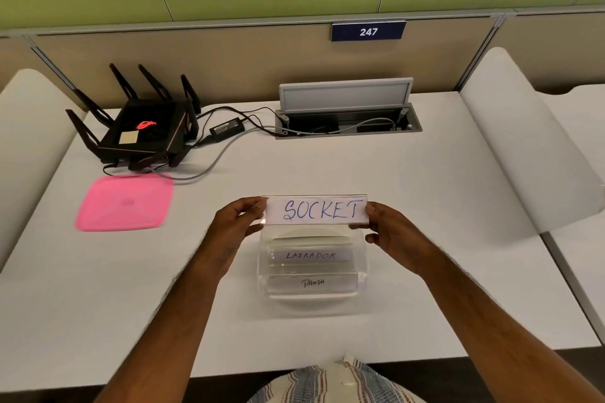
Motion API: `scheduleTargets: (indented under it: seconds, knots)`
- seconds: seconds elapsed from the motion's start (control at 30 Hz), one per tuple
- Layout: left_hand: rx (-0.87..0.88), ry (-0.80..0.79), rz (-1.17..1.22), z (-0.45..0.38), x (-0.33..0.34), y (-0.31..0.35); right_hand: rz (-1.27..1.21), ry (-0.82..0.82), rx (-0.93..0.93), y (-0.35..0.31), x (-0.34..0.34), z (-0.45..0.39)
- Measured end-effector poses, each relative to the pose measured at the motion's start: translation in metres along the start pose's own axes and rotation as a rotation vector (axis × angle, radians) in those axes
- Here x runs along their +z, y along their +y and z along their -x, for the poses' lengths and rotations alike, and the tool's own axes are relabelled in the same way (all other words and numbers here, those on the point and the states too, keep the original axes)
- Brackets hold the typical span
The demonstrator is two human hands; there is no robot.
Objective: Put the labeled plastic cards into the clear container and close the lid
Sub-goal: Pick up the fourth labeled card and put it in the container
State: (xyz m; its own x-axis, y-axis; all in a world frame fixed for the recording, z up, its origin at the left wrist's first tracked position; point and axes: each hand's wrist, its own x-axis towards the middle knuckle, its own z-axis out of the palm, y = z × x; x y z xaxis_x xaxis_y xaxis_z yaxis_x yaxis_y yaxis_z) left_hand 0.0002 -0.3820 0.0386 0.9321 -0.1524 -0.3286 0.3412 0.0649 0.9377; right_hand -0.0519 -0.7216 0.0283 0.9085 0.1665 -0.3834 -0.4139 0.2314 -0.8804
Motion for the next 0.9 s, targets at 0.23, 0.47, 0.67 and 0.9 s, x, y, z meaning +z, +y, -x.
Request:
scheduleTargets:
  seconds: [0.23,0.47,0.67,0.9]
  knots:
    - [0.003,-0.006,0.03,0.001,-0.004,-0.002,0.051,-0.009,-0.011,0.002,0.006,0.004]
    - [0.02,-0.048,-0.004,0.006,-0.008,-0.009,0.18,-0.007,-0.078,0.001,0.011,0.008]
    - [0.03,-0.052,-0.147,0.008,-0.019,-0.012,0.338,0.066,-0.11,-0.002,0.005,0.011]
    - [0.047,-0.144,-0.357,0.007,-0.026,-0.014,0.642,0.047,-0.135,0.005,-0.004,0.009]
